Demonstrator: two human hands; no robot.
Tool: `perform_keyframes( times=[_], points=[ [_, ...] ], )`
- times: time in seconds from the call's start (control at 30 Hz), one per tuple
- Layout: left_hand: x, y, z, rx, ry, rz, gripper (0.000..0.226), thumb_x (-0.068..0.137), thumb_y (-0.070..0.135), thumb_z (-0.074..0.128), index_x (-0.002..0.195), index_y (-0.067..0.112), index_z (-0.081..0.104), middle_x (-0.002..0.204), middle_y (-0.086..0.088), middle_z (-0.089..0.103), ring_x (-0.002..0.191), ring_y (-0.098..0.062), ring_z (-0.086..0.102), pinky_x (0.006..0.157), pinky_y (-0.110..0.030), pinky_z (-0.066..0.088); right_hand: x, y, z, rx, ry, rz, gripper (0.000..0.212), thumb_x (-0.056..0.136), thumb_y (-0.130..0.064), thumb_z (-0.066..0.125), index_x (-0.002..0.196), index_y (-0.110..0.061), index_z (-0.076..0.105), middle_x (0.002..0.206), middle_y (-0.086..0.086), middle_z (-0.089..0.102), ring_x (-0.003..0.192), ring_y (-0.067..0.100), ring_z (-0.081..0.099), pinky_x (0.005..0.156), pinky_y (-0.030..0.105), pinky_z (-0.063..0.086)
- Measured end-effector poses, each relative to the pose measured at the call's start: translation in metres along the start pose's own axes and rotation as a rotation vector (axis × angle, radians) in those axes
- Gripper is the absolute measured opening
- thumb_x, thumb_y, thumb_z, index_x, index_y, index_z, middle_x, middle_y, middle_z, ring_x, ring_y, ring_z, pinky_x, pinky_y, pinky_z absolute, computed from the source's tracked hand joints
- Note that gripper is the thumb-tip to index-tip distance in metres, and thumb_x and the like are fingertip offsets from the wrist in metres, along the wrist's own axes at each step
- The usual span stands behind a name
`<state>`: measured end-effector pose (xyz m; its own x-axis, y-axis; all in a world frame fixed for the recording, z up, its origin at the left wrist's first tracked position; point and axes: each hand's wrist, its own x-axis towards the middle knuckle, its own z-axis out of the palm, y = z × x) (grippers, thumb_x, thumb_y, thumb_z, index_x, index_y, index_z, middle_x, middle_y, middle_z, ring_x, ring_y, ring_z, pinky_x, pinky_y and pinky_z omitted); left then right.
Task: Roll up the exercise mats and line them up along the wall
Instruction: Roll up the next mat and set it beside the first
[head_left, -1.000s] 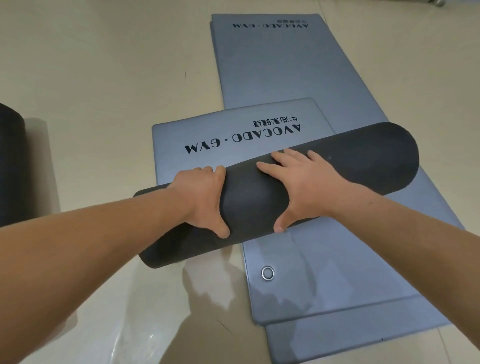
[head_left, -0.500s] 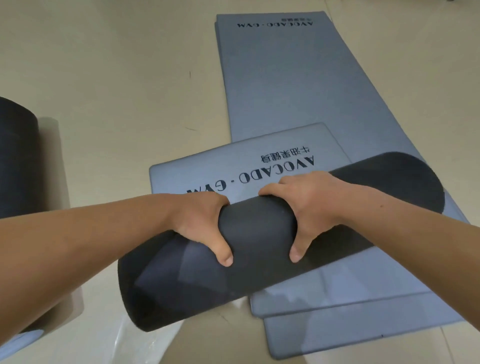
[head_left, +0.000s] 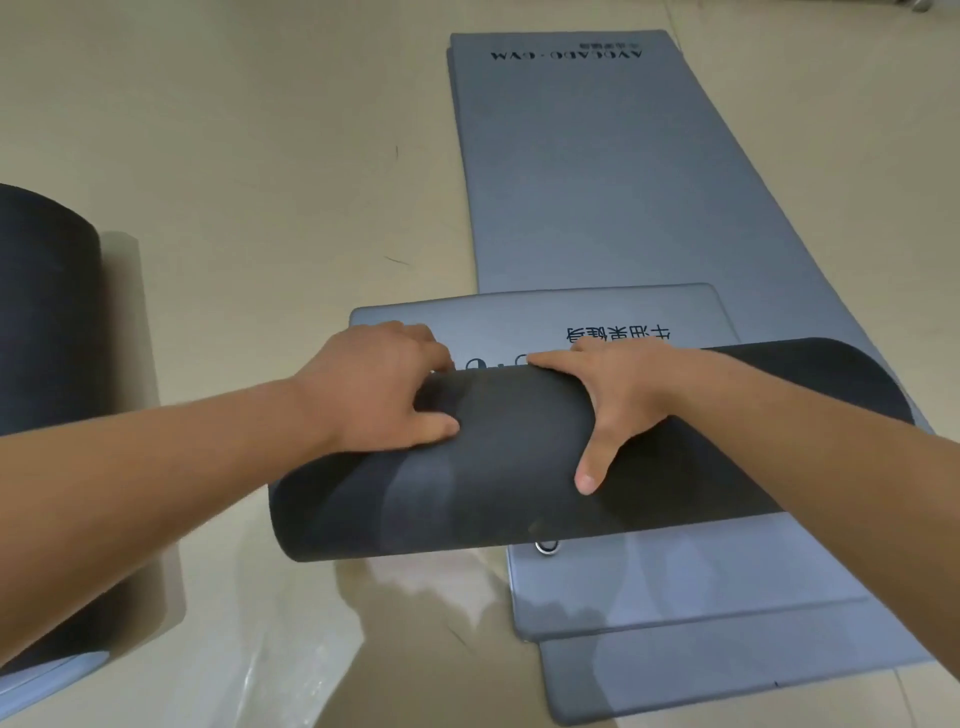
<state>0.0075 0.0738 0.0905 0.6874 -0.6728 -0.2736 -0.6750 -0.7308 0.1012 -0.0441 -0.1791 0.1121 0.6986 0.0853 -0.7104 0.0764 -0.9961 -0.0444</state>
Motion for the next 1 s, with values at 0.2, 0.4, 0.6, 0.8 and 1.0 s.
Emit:
perform_keyframes(
  times=[0.2,0.4,0.6,0.8,1.0],
  points=[
    [-0.033,0.043,0.050,0.220,-0.262,-0.048,0.154,0.065,0.087,0.070,0.162,0.010,-0.021,0.172,-0.017,-0.015,0.160,-0.039,-0.007,0.125,-0.062,0.015,0.016,0.011,-0.011,0.177,-0.040,0.061,0.155,0.031,-0.082,0.092,0.163,-0.052,0.017,0.162,-0.014,0.025,0.155,0.025,0.027,0.121,0.058,0.033],
    [-0.010,0.014,0.042,0.155,-0.100,0.059,0.136,0.048,0.078,0.074,0.155,0.017,0.016,0.147,-0.004,0.036,0.131,-0.027,0.042,0.103,-0.049,0.044,-0.007,-0.010,-0.013,-0.021,0.131,0.088,0.130,0.052,-0.087,0.083,0.161,-0.045,0.026,0.152,-0.012,0.040,0.142,0.021,0.044,0.106,0.047,0.046],
    [0.013,0.012,0.003,-0.035,-0.240,0.016,0.100,0.045,0.070,0.084,0.126,0.031,0.040,0.104,0.010,0.055,0.089,-0.018,0.061,0.079,-0.041,0.058,-0.014,-0.013,-0.003,-0.161,0.098,0.070,0.154,0.047,-0.088,0.084,0.166,-0.035,0.001,0.166,-0.002,0.024,0.153,0.027,0.029,0.119,0.053,0.037],
    [0.010,0.029,0.003,-0.461,-0.486,-0.083,0.084,0.049,0.058,0.096,0.118,0.034,0.054,0.106,0.011,0.070,0.093,-0.014,0.071,0.086,-0.041,0.062,-0.026,-0.007,-0.007,-0.184,0.029,0.066,0.154,0.049,-0.080,0.090,0.165,-0.042,-0.004,0.170,0.001,0.011,0.158,0.031,0.014,0.127,0.059,0.019],
    [0.024,-0.020,0.014,-0.783,-0.596,-0.193,0.067,0.067,0.037,0.098,0.125,0.036,0.067,0.114,0.012,0.078,0.102,-0.015,0.077,0.098,-0.039,0.059,-0.022,-0.023,0.006,-0.284,0.231,0.094,0.150,0.053,-0.081,0.087,0.163,-0.040,-0.007,0.166,0.003,0.013,0.156,0.034,0.013,0.117,0.066,0.033]
  ],
)
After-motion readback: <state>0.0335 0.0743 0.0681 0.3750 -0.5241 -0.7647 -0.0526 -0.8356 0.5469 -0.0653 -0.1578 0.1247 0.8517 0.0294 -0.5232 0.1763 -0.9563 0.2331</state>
